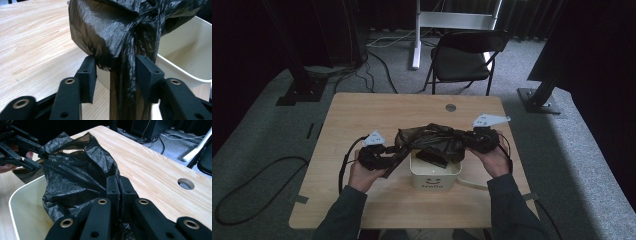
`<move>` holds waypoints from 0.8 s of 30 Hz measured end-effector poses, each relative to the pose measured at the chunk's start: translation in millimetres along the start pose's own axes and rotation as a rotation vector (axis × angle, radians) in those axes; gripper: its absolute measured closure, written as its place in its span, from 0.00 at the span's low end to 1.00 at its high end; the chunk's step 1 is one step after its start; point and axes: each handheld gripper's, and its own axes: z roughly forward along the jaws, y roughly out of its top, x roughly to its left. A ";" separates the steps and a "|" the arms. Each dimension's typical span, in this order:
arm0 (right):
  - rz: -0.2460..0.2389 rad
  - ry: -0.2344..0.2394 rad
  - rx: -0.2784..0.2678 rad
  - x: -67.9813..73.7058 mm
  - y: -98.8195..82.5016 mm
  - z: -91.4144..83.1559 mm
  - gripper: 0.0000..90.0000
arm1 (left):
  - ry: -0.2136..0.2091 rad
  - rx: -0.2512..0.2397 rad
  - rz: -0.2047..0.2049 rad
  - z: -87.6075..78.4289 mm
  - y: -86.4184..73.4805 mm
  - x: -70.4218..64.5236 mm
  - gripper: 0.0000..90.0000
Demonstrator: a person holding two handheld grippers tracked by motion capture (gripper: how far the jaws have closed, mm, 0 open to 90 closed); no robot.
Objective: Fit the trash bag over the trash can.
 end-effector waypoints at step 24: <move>0.055 -0.065 -0.001 -12.9 -27.9 -24.4 0.96 | 0.114 0.026 -0.083 -18.1 -10.9 28.8 1.00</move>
